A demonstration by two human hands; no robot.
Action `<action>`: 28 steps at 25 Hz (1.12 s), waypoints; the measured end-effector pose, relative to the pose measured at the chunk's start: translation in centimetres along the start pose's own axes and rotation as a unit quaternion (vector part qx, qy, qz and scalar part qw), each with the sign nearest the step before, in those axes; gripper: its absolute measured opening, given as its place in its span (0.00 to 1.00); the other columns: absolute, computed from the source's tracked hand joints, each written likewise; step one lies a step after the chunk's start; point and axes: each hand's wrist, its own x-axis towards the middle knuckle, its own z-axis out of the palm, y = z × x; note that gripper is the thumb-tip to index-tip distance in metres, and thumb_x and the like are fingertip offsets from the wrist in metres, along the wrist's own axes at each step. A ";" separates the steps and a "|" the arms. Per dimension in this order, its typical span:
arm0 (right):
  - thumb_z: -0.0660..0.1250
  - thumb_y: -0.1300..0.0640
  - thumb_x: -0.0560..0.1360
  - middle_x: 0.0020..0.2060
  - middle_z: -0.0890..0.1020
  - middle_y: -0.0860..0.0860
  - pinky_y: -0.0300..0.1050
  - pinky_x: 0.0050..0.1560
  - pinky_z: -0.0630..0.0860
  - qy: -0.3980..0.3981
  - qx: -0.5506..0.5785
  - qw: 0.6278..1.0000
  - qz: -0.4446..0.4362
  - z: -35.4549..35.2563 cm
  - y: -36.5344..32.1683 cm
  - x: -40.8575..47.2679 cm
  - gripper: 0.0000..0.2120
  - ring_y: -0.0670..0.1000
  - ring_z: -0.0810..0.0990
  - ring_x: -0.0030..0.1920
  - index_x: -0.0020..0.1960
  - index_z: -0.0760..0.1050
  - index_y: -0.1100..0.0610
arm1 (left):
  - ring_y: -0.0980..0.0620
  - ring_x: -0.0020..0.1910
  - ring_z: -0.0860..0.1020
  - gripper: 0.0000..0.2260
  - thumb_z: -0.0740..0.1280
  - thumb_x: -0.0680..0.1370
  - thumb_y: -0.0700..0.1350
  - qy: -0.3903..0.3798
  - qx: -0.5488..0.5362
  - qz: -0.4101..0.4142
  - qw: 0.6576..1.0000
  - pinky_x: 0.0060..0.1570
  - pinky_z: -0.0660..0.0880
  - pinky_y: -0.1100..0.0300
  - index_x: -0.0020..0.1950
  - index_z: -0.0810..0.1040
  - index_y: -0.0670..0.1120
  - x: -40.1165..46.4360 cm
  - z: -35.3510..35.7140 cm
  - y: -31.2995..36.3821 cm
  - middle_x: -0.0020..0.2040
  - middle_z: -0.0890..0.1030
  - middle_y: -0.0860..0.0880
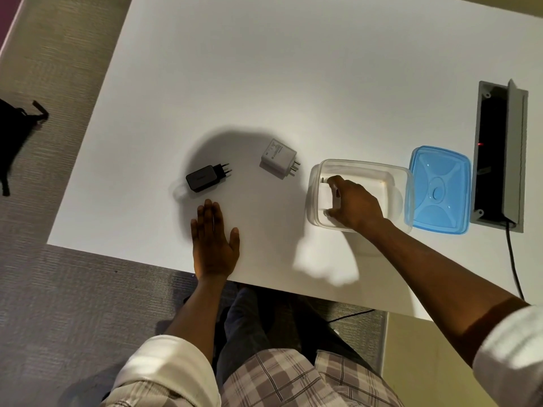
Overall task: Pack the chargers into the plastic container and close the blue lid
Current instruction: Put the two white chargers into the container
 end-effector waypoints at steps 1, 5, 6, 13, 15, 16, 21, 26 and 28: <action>0.76 0.47 0.67 0.54 0.79 0.53 0.54 0.48 0.78 -0.008 0.001 1.000 0.000 -0.1 -0.1 -0.1 0.32 0.59 0.77 0.56 0.66 0.66 0.48 | 0.44 0.82 0.51 0.33 0.52 0.81 0.56 0.001 -0.001 0.000 1.000 0.80 0.51 0.45 0.82 0.48 0.43 0.0 0.0 0.0 0.82 0.52 0.43; 0.74 0.51 0.70 0.57 0.79 0.54 0.51 0.49 0.78 0.051 0.049 0.997 0.017 -1.5 -1.0 -1.3 0.30 0.58 0.78 0.57 0.69 0.67 0.52 | 0.44 0.82 0.51 0.33 0.53 0.81 0.57 0.006 -0.011 0.000 1.000 0.80 0.51 0.46 0.82 0.48 0.44 0.0 0.1 -0.1 0.83 0.52 0.44; 0.72 0.53 0.71 0.56 0.80 0.53 0.48 0.45 0.76 0.114 0.076 0.990 0.015 -2.0 -1.4 -2.0 0.27 0.57 0.79 0.55 0.68 0.68 0.52 | 0.45 0.82 0.50 0.33 0.53 0.81 0.57 0.008 -0.009 0.000 1.000 0.80 0.50 0.46 0.82 0.48 0.44 0.0 0.2 -0.1 0.83 0.52 0.44; 0.68 0.57 0.73 0.47 0.79 0.43 0.43 0.38 0.73 0.216 0.215 0.950 -0.062 -3.1 -9.0 -3.0 0.15 0.49 0.79 0.39 0.58 0.72 0.47 | 0.45 0.82 0.50 0.34 0.55 0.80 0.56 0.009 -0.022 0.003 1.000 0.80 0.49 0.47 0.82 0.49 0.43 0.0 -0.1 -0.1 0.83 0.52 0.44; 0.70 0.58 0.72 0.49 0.79 0.45 0.43 0.39 0.73 0.175 0.214 0.957 -0.085 -1.7 -10.9 -1.9 0.17 0.51 0.80 0.42 0.59 0.73 0.49 | 0.45 0.82 0.50 0.33 0.55 0.80 0.55 0.009 -0.031 0.006 0.999 0.80 0.50 0.46 0.82 0.50 0.43 -0.1 -0.2 -0.1 0.83 0.52 0.44; 0.70 0.59 0.72 0.52 0.79 0.47 0.43 0.41 0.72 0.154 0.201 0.963 -0.092 -1.1 -11.5 -1.1 0.18 0.52 0.80 0.46 0.61 0.73 0.51 | 0.45 0.82 0.51 0.33 0.55 0.80 0.55 0.010 -0.035 0.007 0.999 0.80 0.50 0.45 0.82 0.50 0.43 -0.1 -0.3 -0.1 0.82 0.52 0.44; 0.70 0.58 0.72 0.58 0.73 0.59 0.55 0.47 0.74 0.096 0.012 0.995 -0.029 -0.5 -13.0 4.9 0.23 0.64 0.75 0.55 0.64 0.67 0.60 | 0.44 0.82 0.51 0.33 0.55 0.80 0.55 0.011 -0.038 0.009 0.999 0.80 0.52 0.45 0.81 0.52 0.42 -0.1 -0.7 0.1 0.82 0.53 0.43; 0.65 0.61 0.73 0.58 0.72 0.60 0.54 0.45 0.72 0.046 -0.024 0.998 -0.017 -0.4 -13.6 7.9 0.22 0.66 0.75 0.54 0.66 0.65 0.57 | 0.45 0.82 0.51 0.33 0.55 0.80 0.55 0.005 -0.032 0.002 0.999 0.80 0.52 0.45 0.82 0.51 0.42 -0.1 -0.5 -0.1 0.82 0.53 0.44; 0.64 0.64 0.72 0.63 0.71 0.60 0.55 0.48 0.74 0.035 -0.030 0.997 -0.060 -0.4 -13.4 8.3 0.25 0.66 0.74 0.58 0.68 0.66 0.54 | 0.45 0.82 0.50 0.33 0.55 0.81 0.55 0.006 -0.030 0.000 1.000 0.80 0.51 0.46 0.82 0.51 0.43 -0.1 -0.5 -0.1 0.83 0.52 0.44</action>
